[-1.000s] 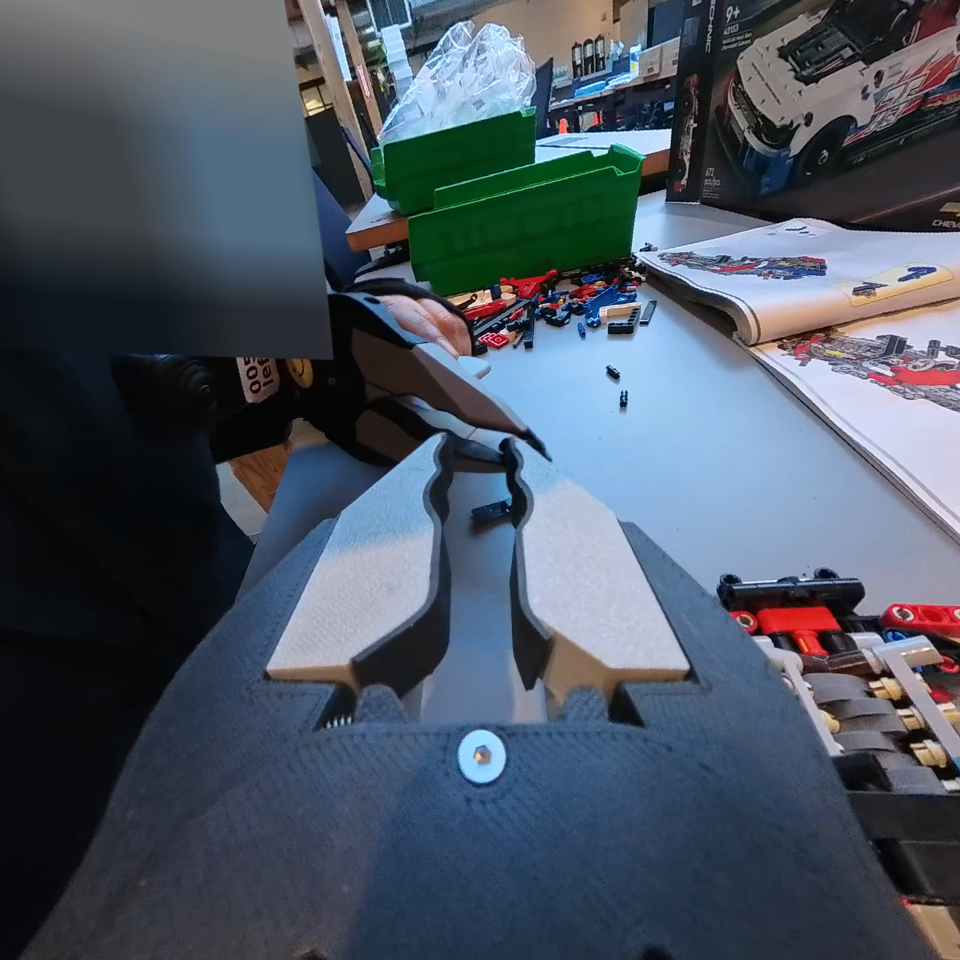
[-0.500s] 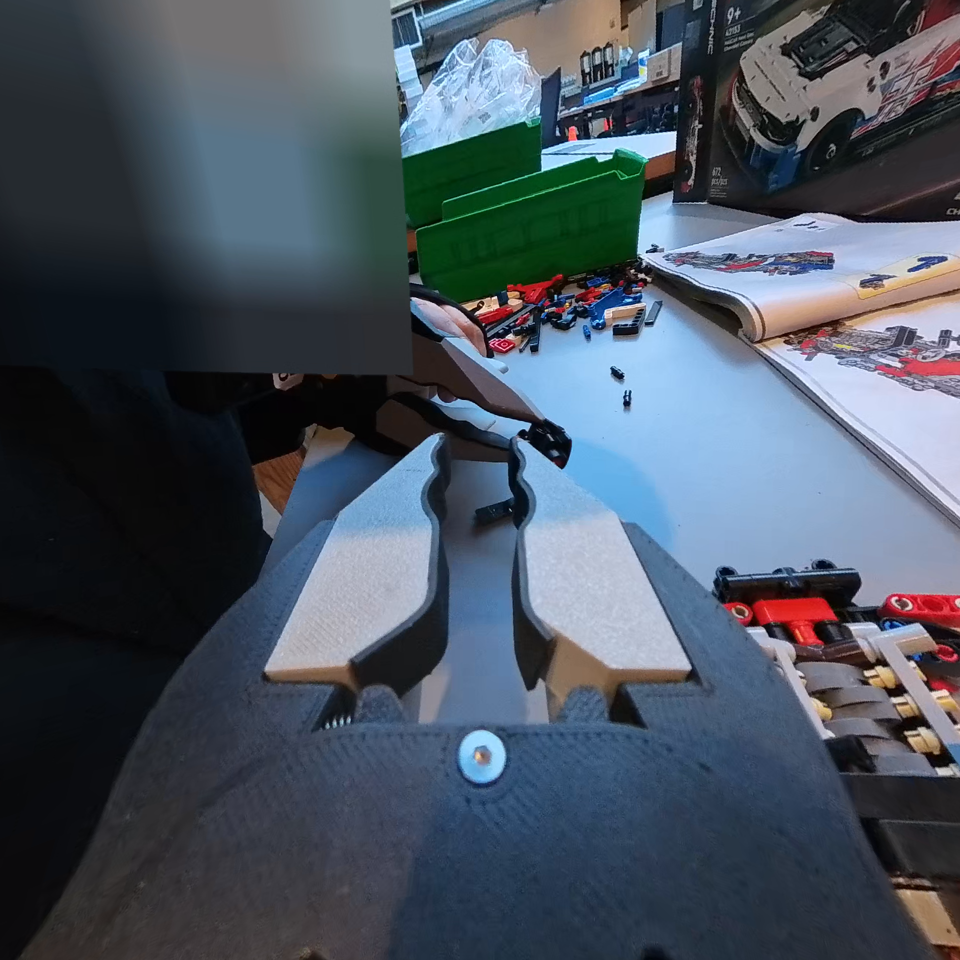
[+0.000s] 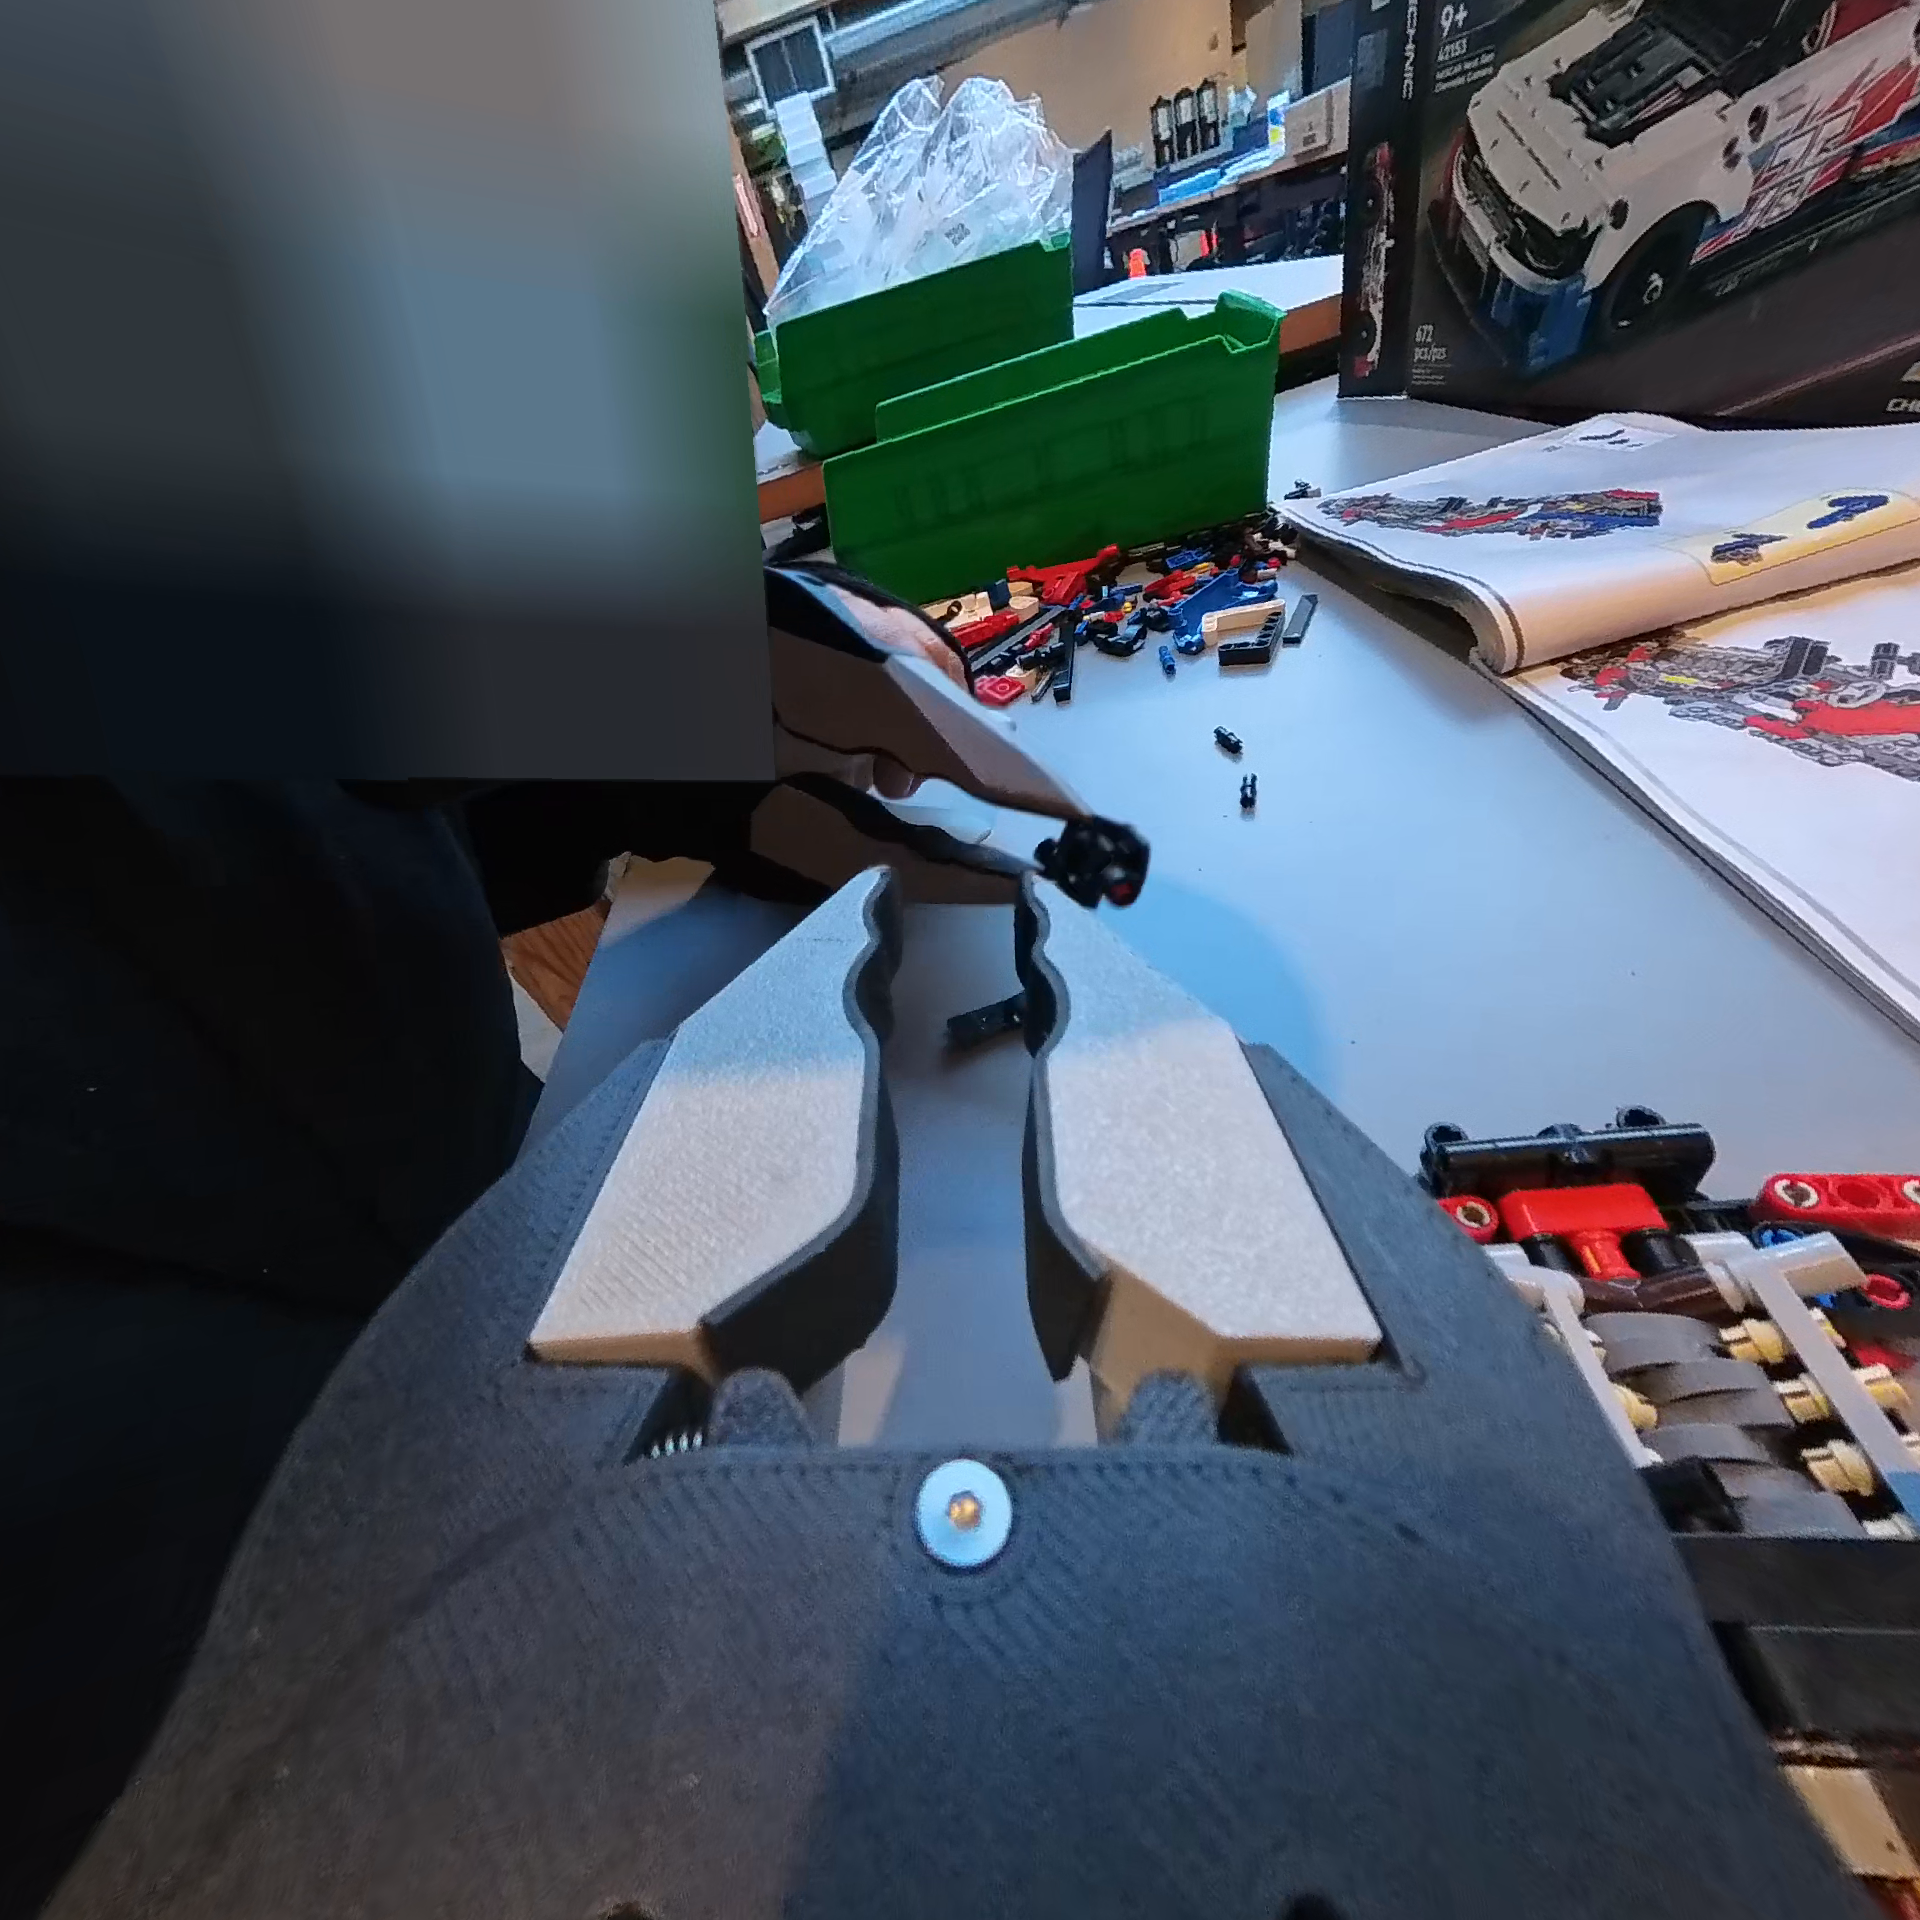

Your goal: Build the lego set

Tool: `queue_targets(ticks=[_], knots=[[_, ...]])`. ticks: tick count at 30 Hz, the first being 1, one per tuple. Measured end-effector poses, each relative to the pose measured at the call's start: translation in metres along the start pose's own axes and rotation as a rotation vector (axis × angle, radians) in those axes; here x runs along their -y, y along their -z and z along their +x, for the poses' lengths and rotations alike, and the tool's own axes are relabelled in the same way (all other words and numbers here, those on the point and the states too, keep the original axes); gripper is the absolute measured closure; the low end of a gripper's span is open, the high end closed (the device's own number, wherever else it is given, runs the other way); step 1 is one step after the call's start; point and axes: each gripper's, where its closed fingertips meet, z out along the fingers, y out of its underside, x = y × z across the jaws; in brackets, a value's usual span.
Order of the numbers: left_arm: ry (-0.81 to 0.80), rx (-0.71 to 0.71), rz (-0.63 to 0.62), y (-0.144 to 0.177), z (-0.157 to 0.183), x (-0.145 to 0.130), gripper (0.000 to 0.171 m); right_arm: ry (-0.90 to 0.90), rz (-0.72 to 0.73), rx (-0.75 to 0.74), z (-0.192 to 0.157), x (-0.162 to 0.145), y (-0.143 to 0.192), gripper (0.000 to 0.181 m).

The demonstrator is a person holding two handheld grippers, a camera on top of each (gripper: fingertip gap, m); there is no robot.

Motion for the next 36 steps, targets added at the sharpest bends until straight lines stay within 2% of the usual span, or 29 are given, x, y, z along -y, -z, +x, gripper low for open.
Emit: queue_targets(ticks=[1,4,8,18,28,36], knots=[[0.036,0.004,-0.017,-0.001,-0.004,-0.005,0.159,-0.004,0.003,-0.004,0.001,0.0,0.0,0.163],[0.156,-0.029,-0.066,-0.005,-0.008,-0.02,0.159,-0.005,0.005,-0.022,0.004,0.001,0.001,0.164],[0.196,-0.044,-0.079,-0.006,-0.008,-0.025,0.159,0.008,-0.007,-0.045,0.006,-0.001,0.001,0.164],[0.167,-0.04,-0.051,-0.004,-0.008,-0.018,0.159,0.003,-0.007,-0.061,0.009,-0.001,0.002,0.165],[0.033,-0.043,0.055,0.004,0.004,0.012,0.159,0.019,0.001,-0.108,0.015,0.001,0.004,0.166],[0.058,-0.052,0.048,0.003,0.003,0.008,0.159,0.012,-0.014,-0.095,0.014,-0.001,0.002,0.163]])
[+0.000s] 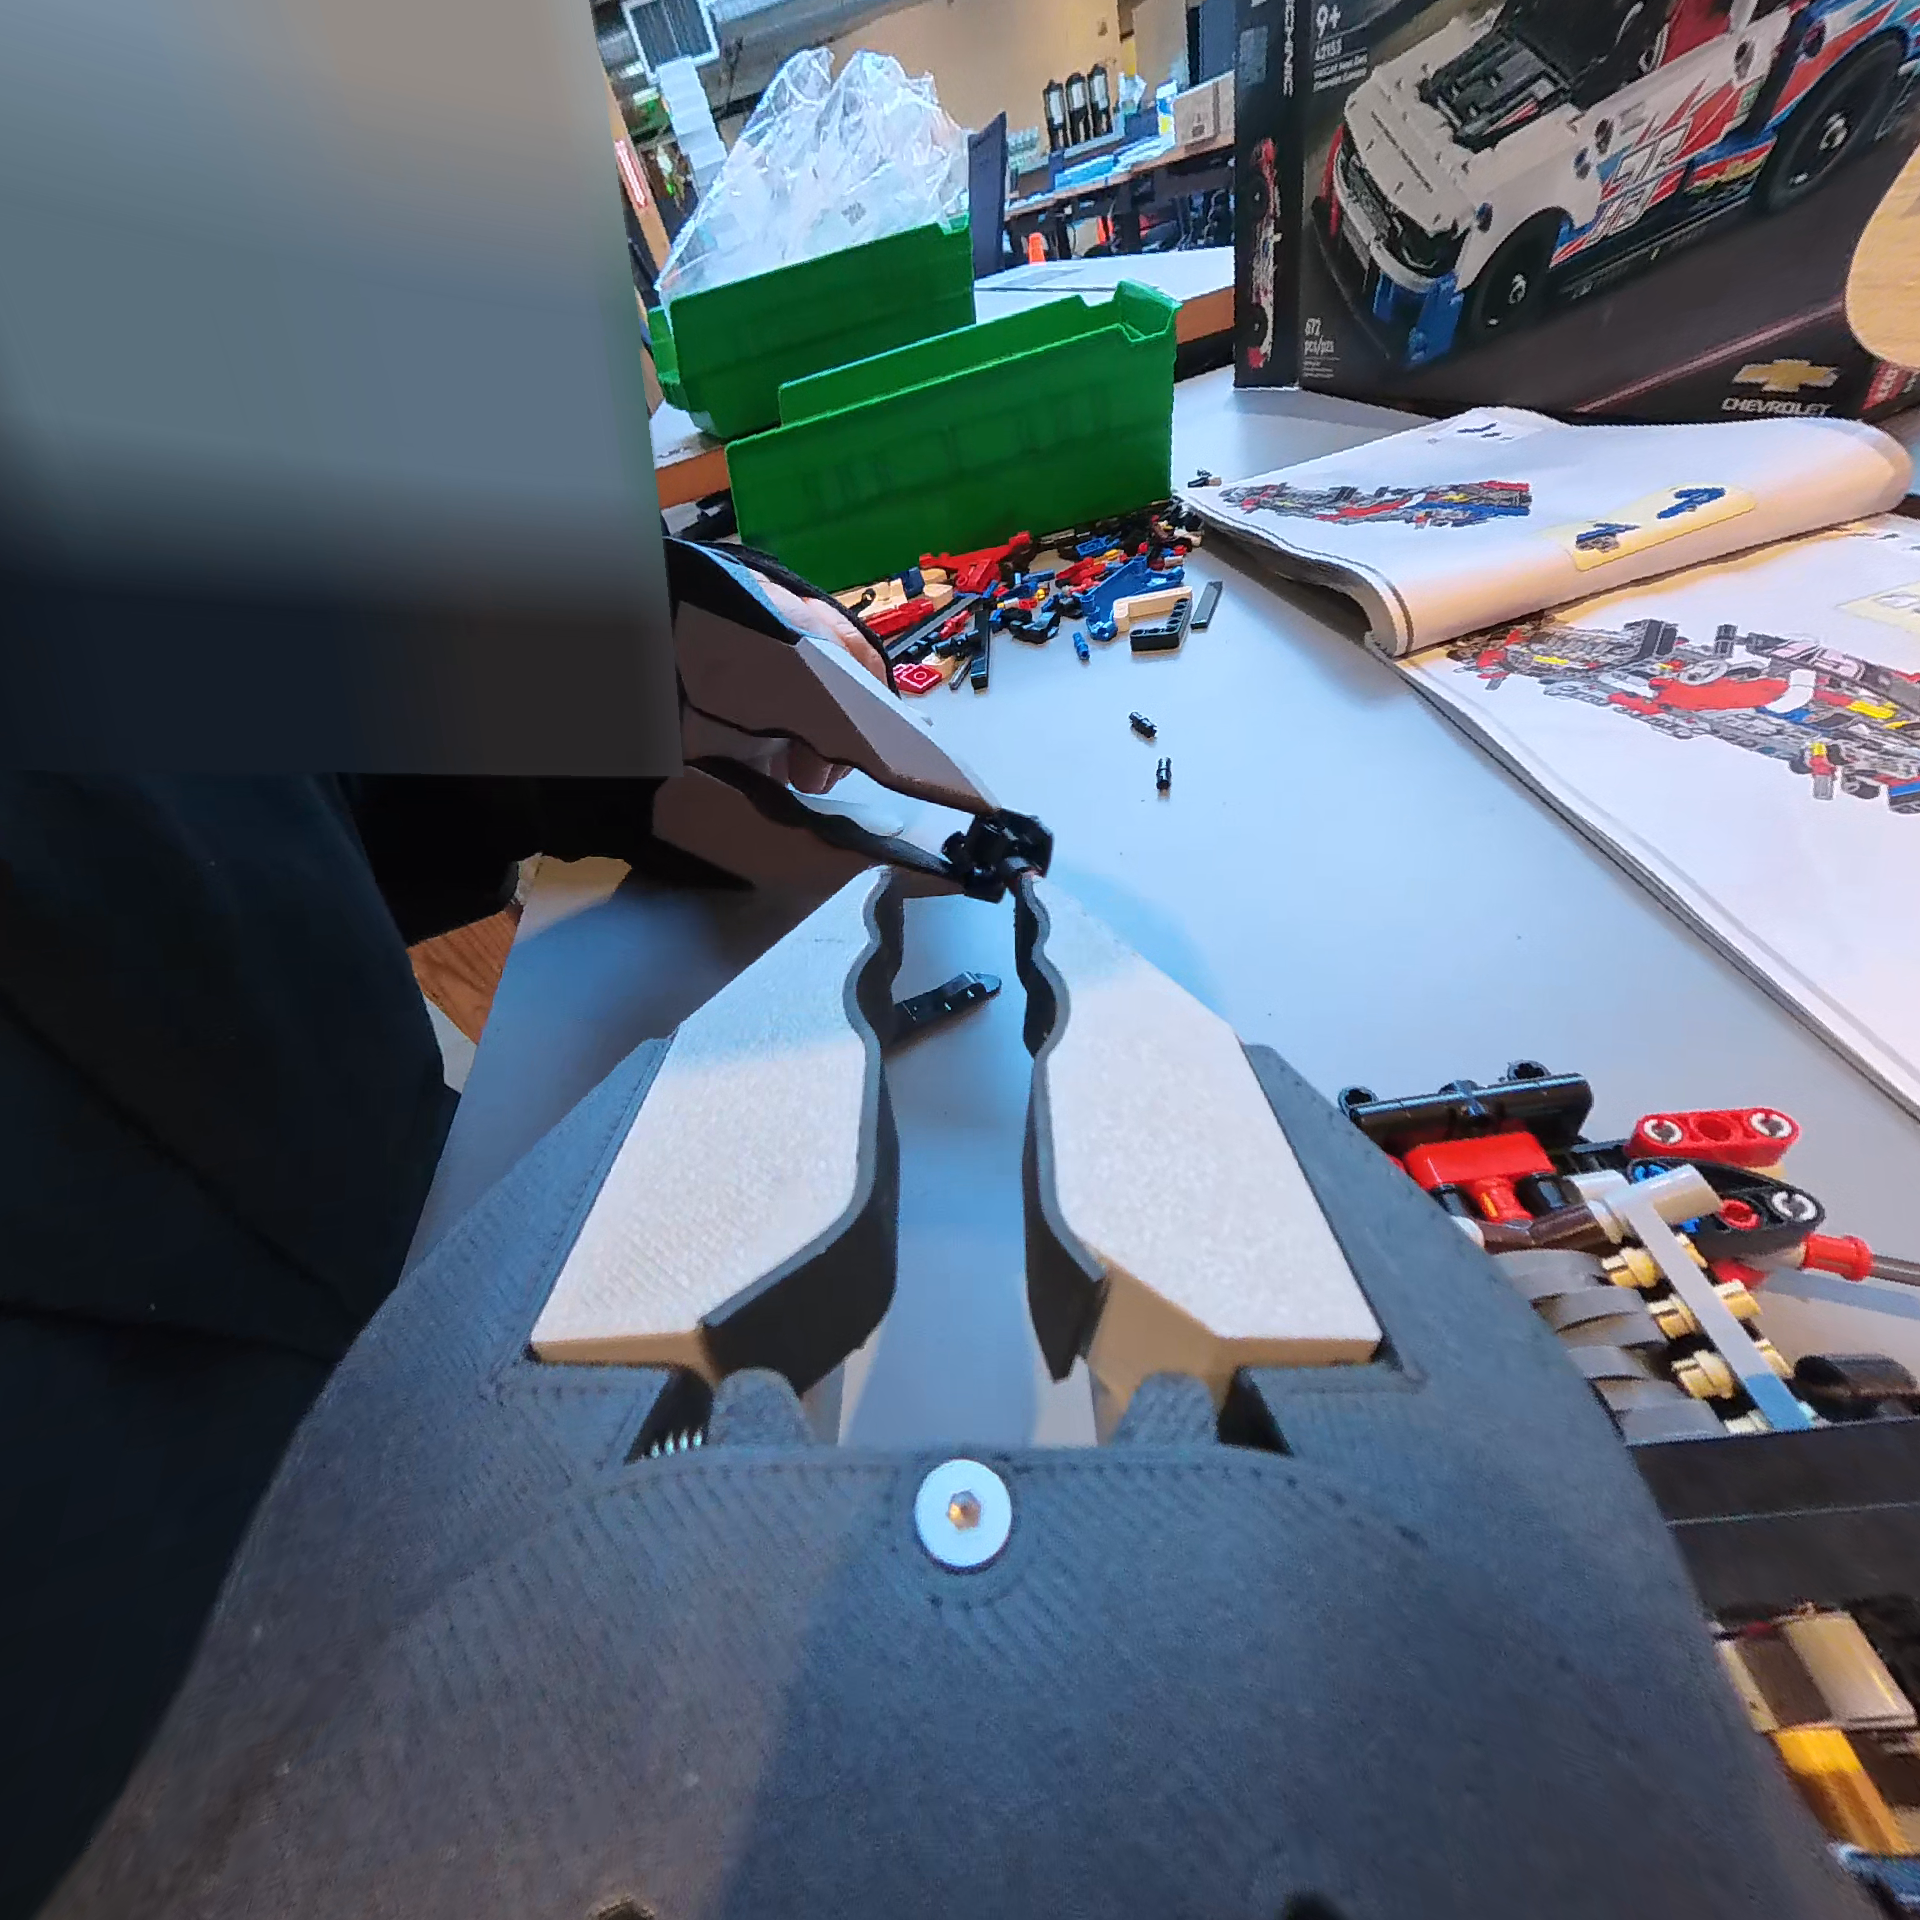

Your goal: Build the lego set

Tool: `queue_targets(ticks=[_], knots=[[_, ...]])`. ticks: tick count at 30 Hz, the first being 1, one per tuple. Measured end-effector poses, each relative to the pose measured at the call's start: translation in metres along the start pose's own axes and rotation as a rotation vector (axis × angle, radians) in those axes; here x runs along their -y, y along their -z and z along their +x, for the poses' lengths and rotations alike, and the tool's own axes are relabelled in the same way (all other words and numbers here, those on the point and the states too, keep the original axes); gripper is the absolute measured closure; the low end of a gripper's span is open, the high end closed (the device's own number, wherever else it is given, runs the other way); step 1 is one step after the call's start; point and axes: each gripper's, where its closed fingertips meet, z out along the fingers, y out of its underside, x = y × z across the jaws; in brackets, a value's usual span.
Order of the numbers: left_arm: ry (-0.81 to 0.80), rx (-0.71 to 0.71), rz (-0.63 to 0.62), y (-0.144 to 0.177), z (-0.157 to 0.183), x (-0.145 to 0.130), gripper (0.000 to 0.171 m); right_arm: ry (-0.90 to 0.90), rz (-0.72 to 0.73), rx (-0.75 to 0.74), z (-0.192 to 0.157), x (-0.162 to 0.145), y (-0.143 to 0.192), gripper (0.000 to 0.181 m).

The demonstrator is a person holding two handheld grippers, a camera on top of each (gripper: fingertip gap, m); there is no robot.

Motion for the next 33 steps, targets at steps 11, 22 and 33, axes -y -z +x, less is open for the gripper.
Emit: queue_targets(ticks=[11,22,33], knots=[[0.006,-0.003,-0.001,0.0003,-0.0001,-0.0017,0.159,-0.01,0.004,0.003,0.0005,0.0003,0.0007,0.163],[0.006,0.0,0.0,0.0001,-0.0006,-0.0019,0.159,-0.009,0.004,0.006,0.0,-0.0001,0.0006,0.164],[-0.029,0.012,-0.001,0.0005,0.0004,0.0004,0.159,-0.01,0.006,0.004,0.0002,0.0002,0.0007,0.164]])
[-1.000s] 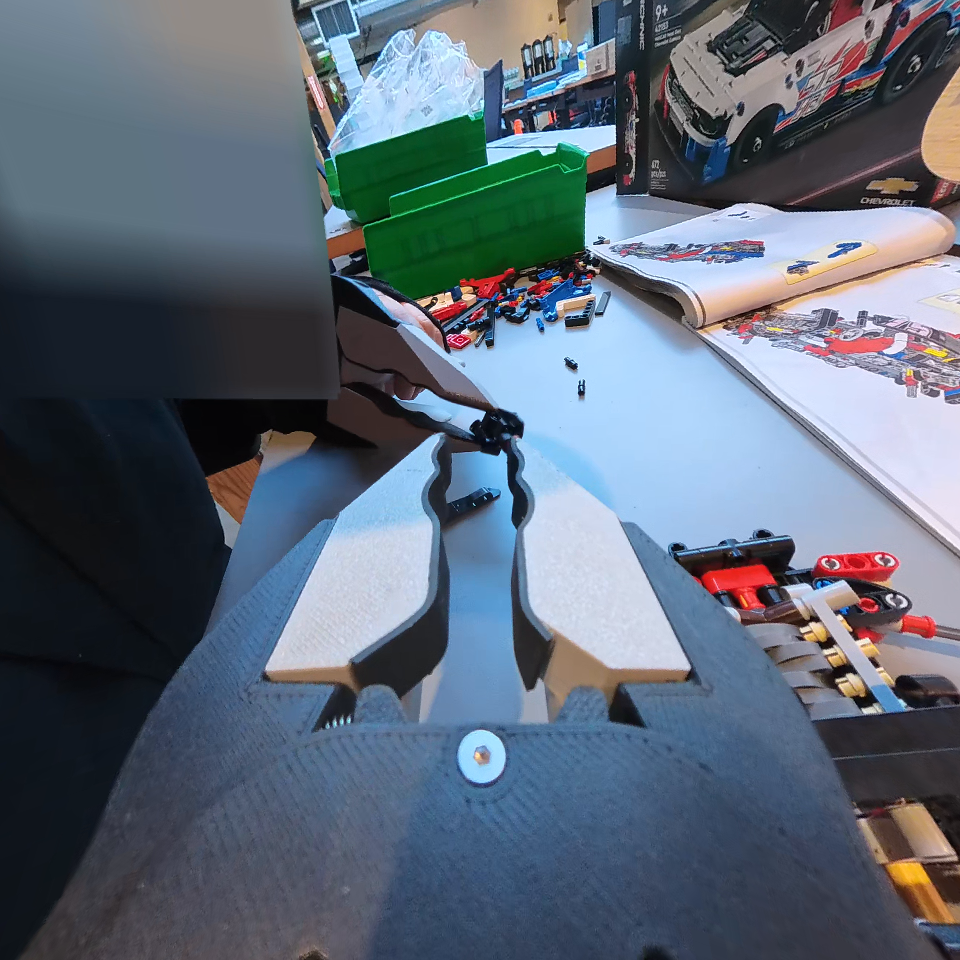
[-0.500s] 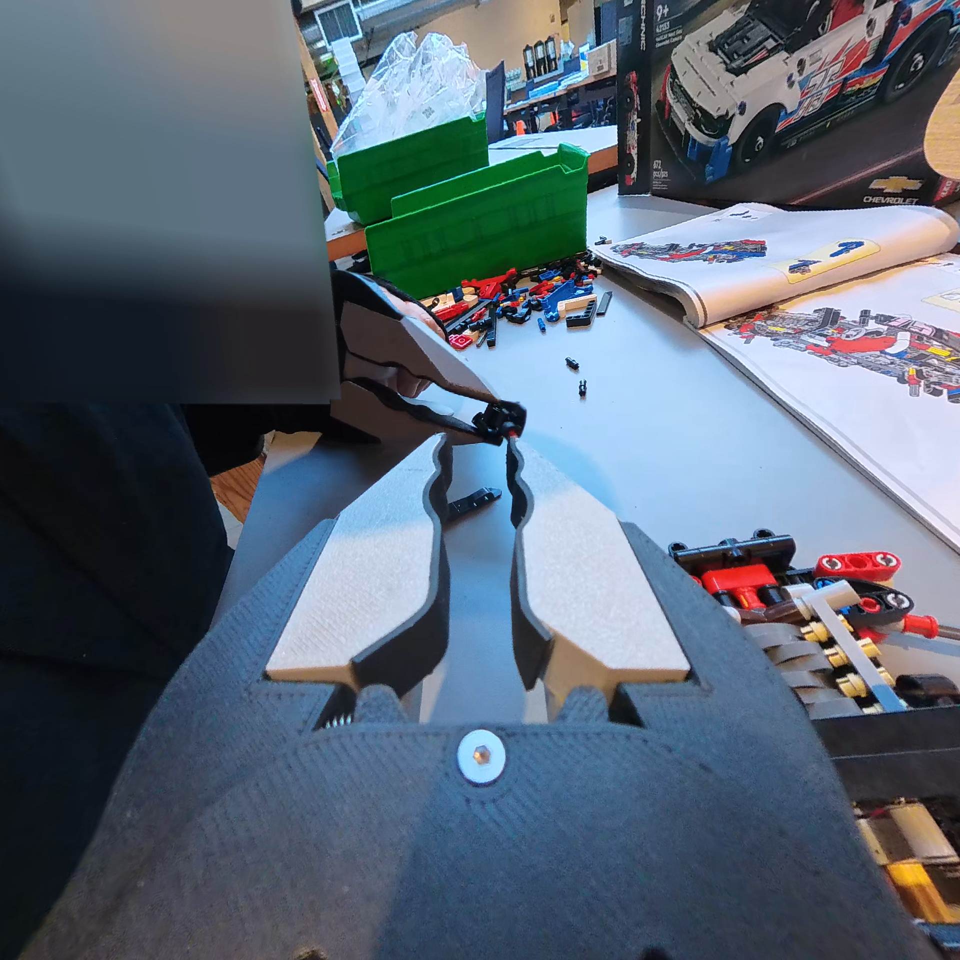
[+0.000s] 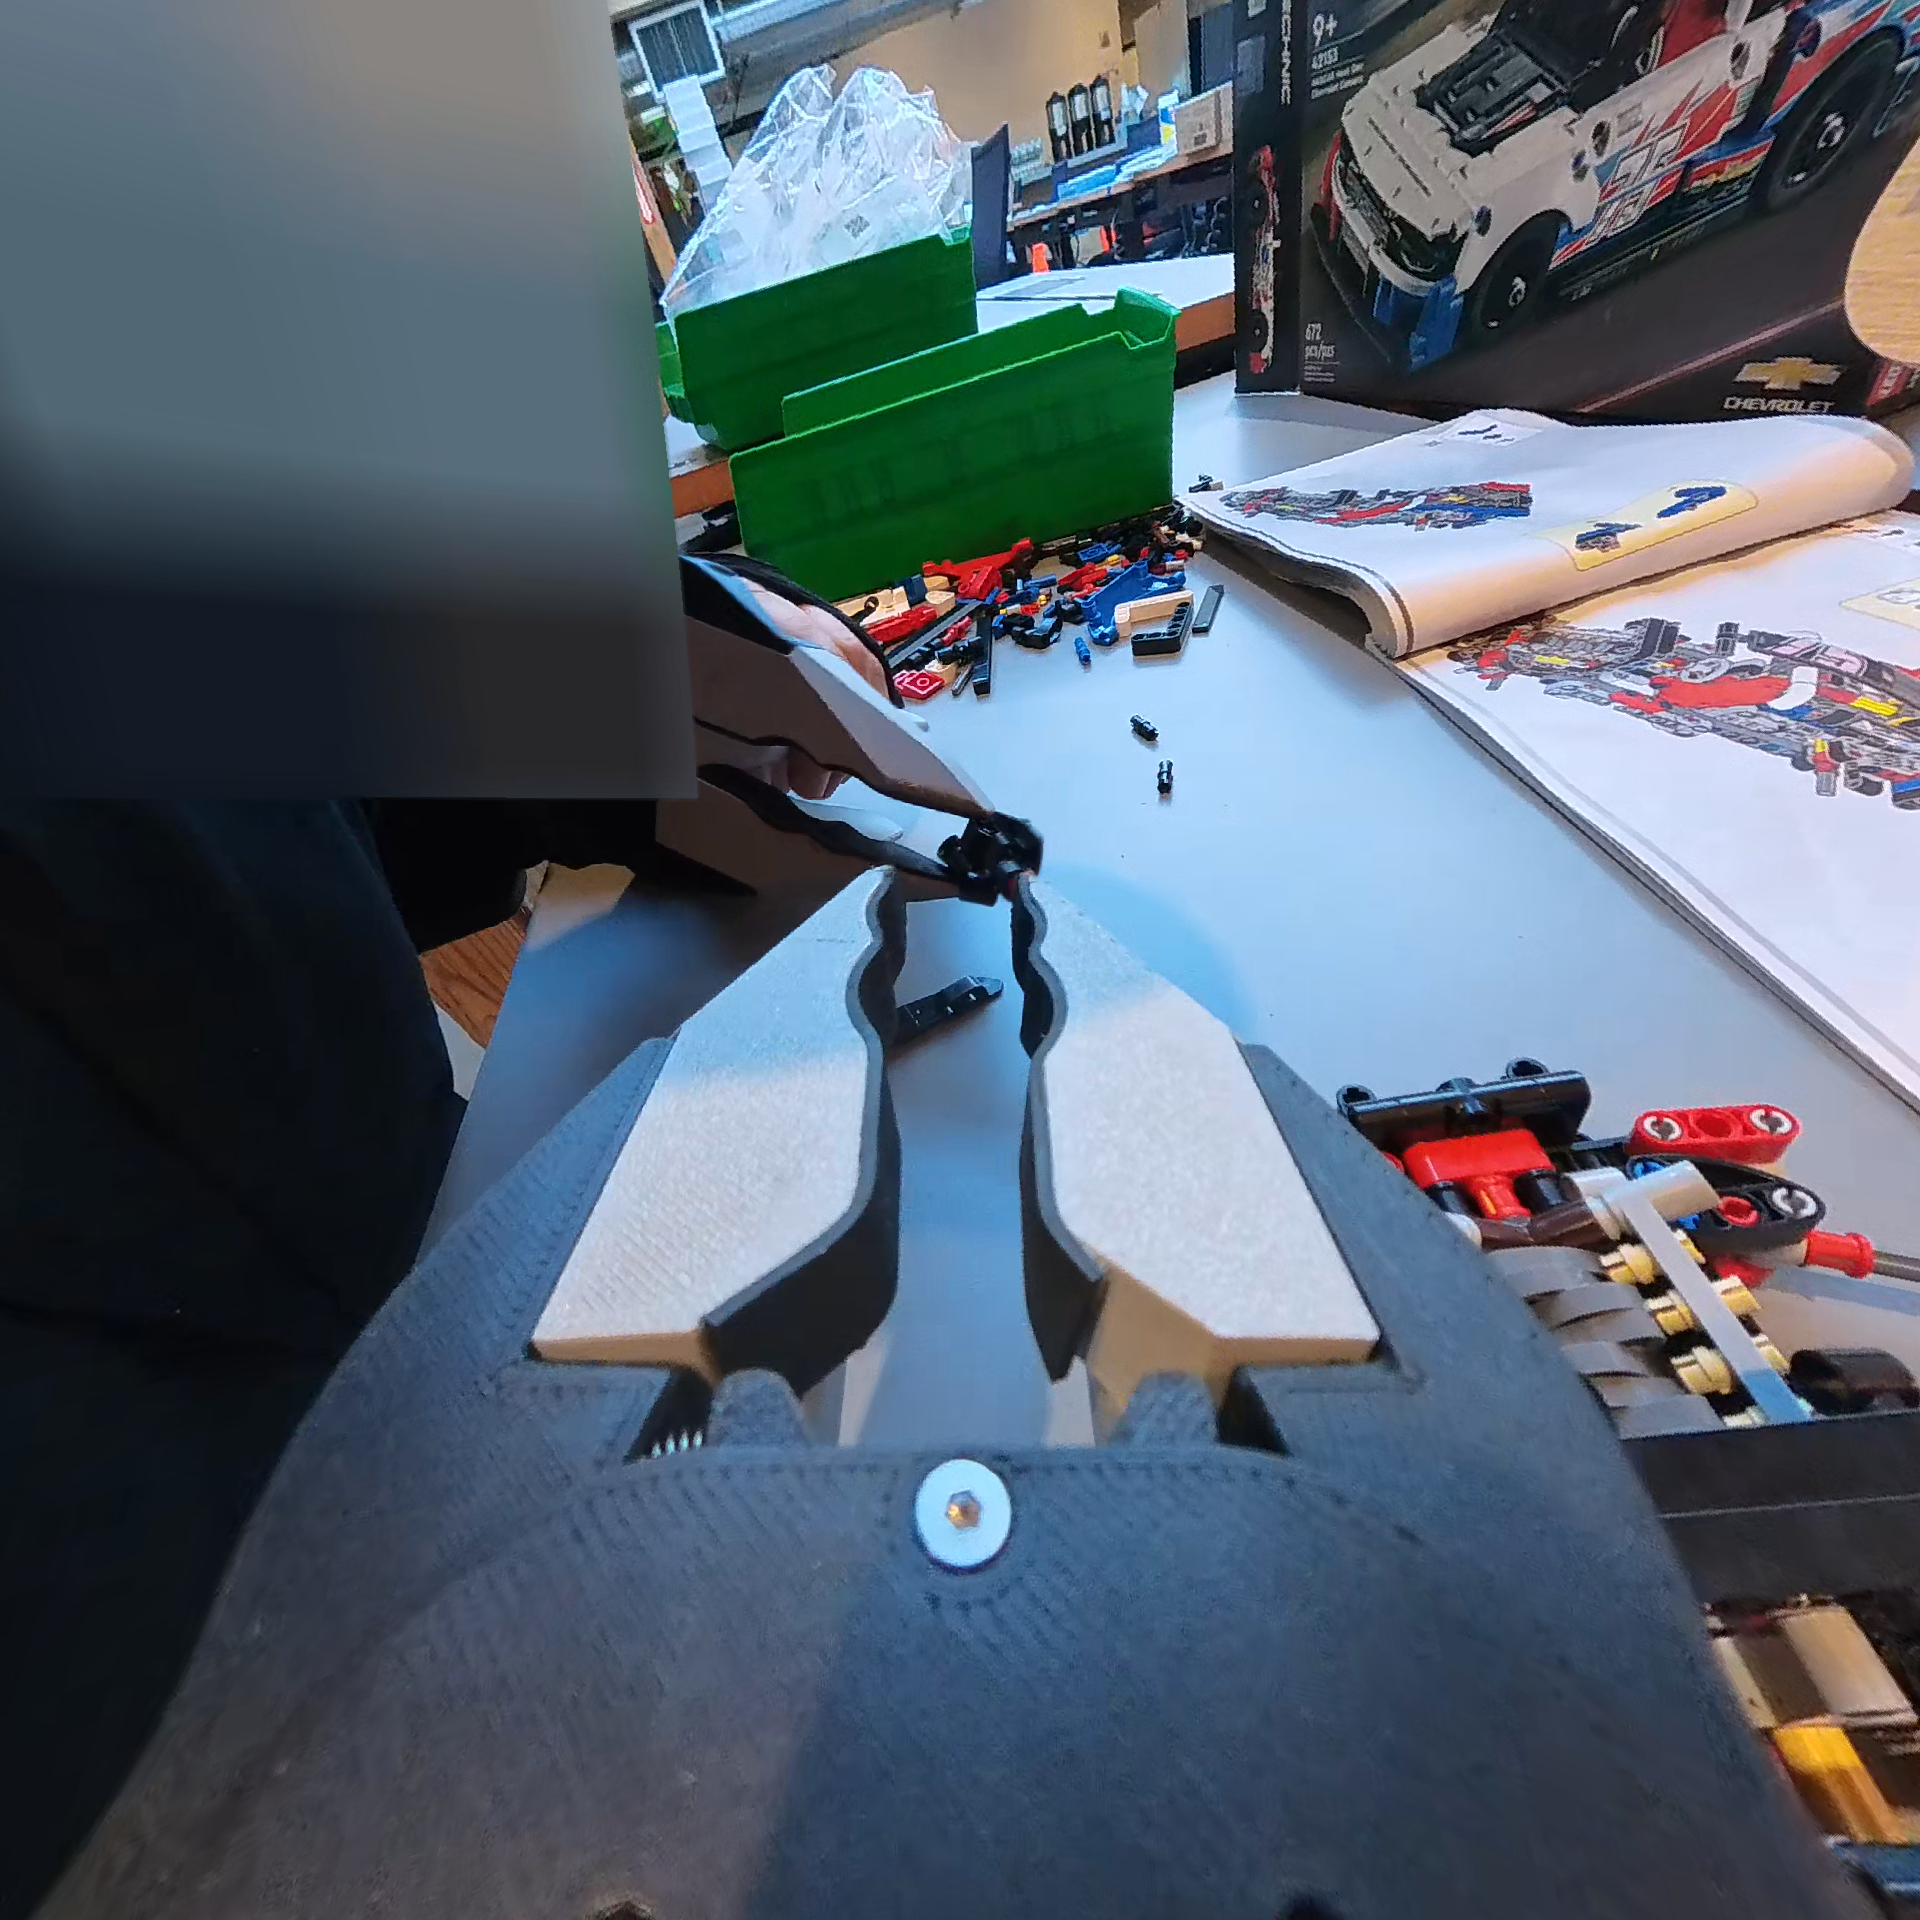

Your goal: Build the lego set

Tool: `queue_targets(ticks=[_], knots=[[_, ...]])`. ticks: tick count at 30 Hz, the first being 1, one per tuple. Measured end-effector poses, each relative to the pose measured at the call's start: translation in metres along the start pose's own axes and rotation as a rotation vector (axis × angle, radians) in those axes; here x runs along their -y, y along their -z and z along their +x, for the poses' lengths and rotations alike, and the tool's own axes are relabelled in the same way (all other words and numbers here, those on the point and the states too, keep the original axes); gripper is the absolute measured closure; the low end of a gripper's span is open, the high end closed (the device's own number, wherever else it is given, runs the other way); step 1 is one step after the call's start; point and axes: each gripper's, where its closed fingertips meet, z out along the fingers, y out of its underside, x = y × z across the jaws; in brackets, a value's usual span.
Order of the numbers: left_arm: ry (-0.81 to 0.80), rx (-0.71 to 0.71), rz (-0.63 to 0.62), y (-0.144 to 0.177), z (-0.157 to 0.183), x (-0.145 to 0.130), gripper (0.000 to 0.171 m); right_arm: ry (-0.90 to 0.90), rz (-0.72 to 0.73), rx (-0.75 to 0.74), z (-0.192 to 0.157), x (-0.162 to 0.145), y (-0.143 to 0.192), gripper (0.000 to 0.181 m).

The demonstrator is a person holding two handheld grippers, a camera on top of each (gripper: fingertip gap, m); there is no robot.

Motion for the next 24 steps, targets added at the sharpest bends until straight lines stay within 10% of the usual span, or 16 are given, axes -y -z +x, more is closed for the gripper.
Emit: queue_targets(ticks=[24], knots=[[-0.158,0.031,0.022,0.001,0.013,0.017,0.16,-0.023,-0.013,0.04,-0.006,-0.002,0.001,0.181]])
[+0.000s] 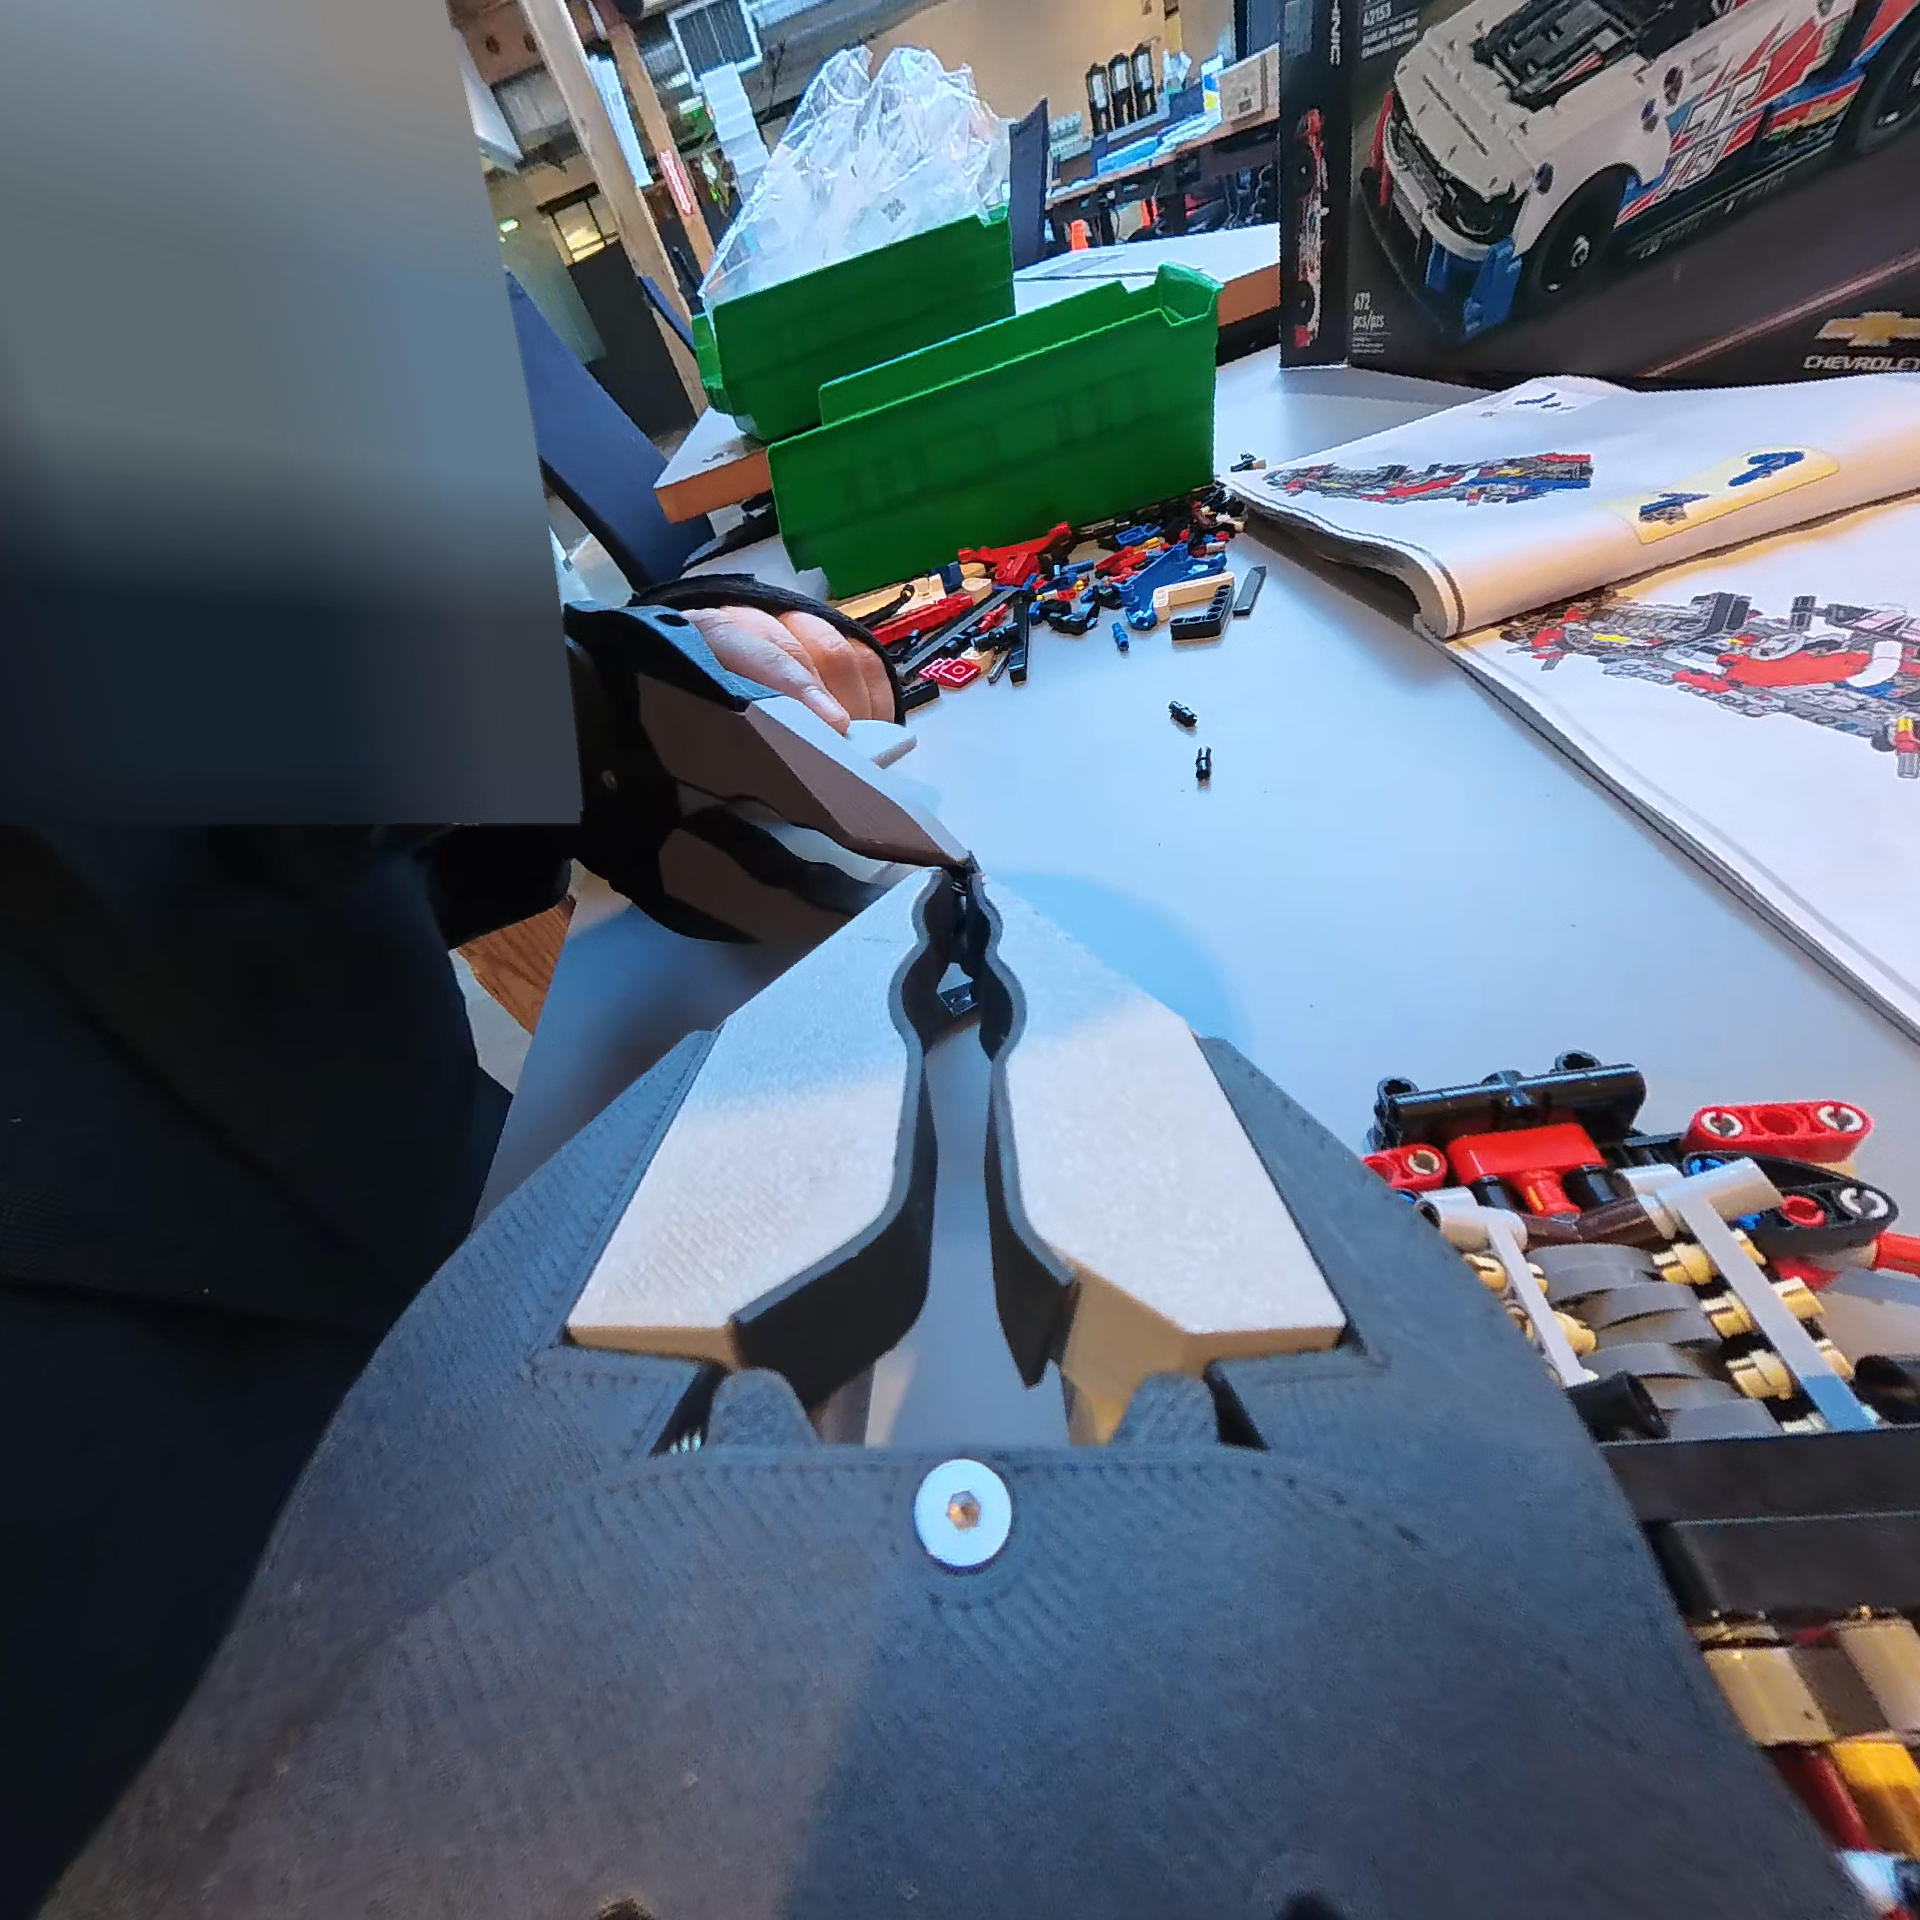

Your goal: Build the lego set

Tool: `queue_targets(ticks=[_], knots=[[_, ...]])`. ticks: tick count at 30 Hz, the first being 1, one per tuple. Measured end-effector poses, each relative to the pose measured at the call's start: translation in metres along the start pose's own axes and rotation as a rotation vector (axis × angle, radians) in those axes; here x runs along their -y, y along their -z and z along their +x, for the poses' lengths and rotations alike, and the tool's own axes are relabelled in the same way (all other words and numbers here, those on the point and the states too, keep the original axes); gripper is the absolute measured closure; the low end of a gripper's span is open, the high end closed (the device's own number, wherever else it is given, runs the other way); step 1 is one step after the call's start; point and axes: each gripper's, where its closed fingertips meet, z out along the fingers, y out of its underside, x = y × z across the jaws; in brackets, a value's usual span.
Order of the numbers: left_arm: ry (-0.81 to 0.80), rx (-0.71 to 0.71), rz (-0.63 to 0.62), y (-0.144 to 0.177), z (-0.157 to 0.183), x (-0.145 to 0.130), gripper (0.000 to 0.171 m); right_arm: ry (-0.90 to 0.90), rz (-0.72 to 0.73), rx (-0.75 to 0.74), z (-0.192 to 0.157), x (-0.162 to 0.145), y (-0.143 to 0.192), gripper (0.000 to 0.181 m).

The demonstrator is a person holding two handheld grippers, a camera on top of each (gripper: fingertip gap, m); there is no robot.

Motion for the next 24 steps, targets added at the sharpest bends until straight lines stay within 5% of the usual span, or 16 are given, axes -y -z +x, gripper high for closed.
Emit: queue_targets(ticks=[24], knots=[[0.055,-0.017,0.014,0.0014,-0.0013,-0.0008,0.16,-0.008,-0.002,0.004,0.0007,-0.0003,-0.0011,0.181]])
